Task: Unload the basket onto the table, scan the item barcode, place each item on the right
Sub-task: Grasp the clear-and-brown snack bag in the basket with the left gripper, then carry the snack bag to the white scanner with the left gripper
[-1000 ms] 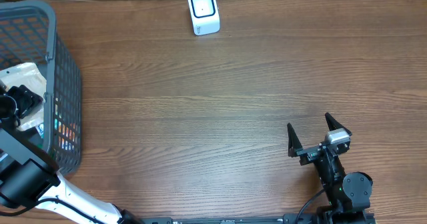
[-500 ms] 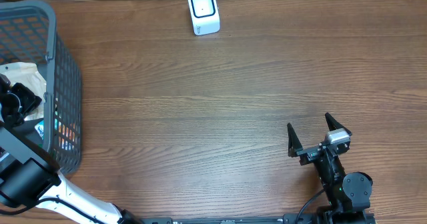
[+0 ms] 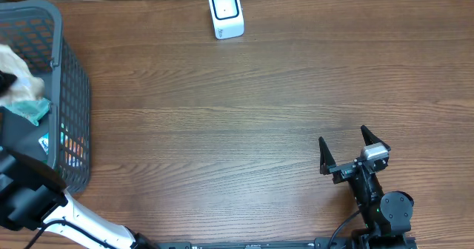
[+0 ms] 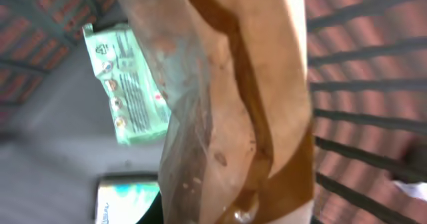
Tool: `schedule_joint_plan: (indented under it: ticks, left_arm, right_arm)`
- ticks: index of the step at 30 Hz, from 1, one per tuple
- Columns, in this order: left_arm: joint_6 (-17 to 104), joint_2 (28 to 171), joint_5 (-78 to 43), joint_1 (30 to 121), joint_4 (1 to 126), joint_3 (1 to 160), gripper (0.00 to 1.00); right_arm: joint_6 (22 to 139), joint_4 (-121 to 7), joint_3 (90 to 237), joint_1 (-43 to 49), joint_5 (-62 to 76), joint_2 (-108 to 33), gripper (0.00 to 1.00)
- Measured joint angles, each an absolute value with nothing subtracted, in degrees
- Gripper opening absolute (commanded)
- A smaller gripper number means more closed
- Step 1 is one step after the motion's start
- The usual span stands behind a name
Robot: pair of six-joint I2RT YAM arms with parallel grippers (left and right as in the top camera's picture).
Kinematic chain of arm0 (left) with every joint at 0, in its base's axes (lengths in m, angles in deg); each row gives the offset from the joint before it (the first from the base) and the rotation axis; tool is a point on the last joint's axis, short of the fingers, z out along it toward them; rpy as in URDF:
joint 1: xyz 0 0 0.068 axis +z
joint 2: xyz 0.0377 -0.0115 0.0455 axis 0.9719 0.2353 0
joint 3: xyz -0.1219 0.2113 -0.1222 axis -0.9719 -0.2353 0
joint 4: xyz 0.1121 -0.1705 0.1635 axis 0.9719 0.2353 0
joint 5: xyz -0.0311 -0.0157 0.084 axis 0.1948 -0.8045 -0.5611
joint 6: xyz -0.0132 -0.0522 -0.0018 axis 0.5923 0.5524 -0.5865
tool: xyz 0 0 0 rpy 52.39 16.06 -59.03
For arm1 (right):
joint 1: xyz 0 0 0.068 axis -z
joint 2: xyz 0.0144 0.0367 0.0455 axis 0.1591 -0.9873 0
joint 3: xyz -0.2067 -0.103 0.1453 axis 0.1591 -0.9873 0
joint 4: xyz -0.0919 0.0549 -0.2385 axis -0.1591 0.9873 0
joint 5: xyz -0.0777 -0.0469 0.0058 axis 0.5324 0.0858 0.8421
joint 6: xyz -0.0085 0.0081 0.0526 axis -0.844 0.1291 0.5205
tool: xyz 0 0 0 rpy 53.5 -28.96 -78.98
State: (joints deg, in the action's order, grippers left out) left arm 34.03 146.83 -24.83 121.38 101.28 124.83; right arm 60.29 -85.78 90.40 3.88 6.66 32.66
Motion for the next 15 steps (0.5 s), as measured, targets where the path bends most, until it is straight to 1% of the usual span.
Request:
schedule_joint_plan:
  ticks: [5, 10, 12, 15]
  left_arm:
    - [34.7, 146.5, -23.7, 121.4, 112.4, 141.0, 0.04]
    - [34.9, 143.5, -22.9, 119.7, 115.7, 154.1, 0.04]
    - [34.9, 140.6, -23.2, 117.4, 115.9, 158.0, 0.04]
    - [34.9, 134.8, -26.8, 110.2, 116.1, 161.8, 0.04]
  right_arm:
    - [60.3, -85.7, 90.4, 3.9, 6.7, 32.7, 1.00]
    - [60.3, -85.8, 90.4, 3.9, 6.7, 32.7, 1.00]
    - [60.3, -85.8, 90.4, 3.9, 6.7, 32.7, 1.00]
    - [60.3, -85.8, 90.4, 3.9, 6.7, 32.7, 1.00]
